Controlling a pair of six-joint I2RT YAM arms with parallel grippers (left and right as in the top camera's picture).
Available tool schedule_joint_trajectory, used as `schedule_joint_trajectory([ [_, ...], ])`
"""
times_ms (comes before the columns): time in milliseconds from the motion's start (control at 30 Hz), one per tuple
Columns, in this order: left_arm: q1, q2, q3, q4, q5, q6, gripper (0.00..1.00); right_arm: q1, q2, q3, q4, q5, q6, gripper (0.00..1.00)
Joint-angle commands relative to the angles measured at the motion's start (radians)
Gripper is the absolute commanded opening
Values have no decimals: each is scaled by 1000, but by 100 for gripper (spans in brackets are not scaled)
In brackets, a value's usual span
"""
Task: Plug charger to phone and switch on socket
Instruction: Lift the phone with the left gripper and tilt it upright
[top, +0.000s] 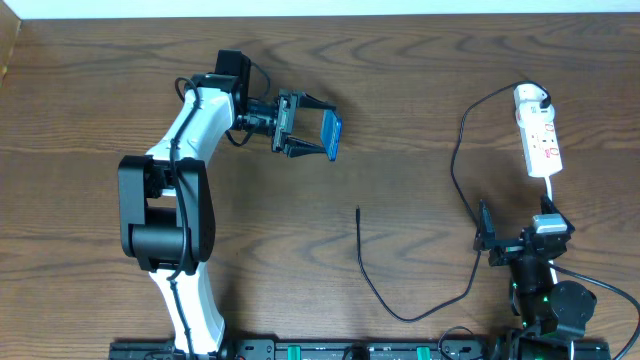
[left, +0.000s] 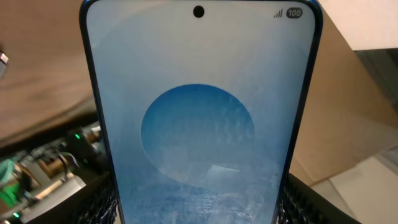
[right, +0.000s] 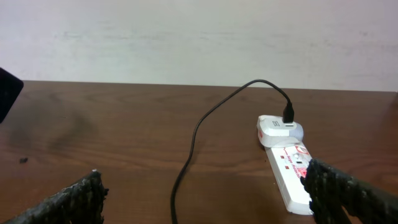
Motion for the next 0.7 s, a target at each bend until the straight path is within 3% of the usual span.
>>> schedule_joint_trajectory([
  [0,0,-43,0,-2,102,-69,7,6,-7,-1,-6,5,-5,99],
  [667,0,-43,0,-2,101,-121,7,6,-7,-1,-6,5,-4,99],
])
